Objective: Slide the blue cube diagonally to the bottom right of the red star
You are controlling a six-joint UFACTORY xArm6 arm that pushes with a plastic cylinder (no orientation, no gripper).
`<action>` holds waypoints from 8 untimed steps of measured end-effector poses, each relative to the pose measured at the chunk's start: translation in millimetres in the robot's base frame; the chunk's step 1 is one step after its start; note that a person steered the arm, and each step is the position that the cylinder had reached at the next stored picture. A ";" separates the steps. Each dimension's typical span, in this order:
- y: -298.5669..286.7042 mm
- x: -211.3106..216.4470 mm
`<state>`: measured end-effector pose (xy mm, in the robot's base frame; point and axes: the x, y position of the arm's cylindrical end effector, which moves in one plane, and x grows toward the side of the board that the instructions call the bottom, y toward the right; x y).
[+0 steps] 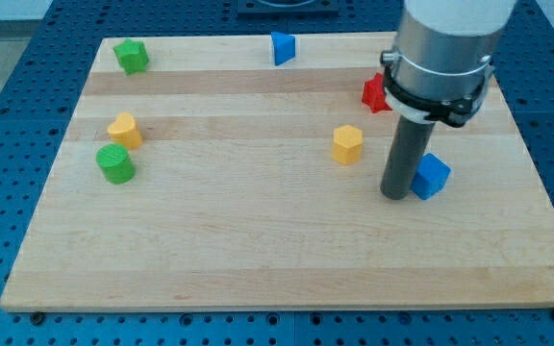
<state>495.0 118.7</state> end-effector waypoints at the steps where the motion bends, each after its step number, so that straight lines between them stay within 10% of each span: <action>1: 10.6 12.5; 8: 67.6 -53.9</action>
<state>441.1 186.3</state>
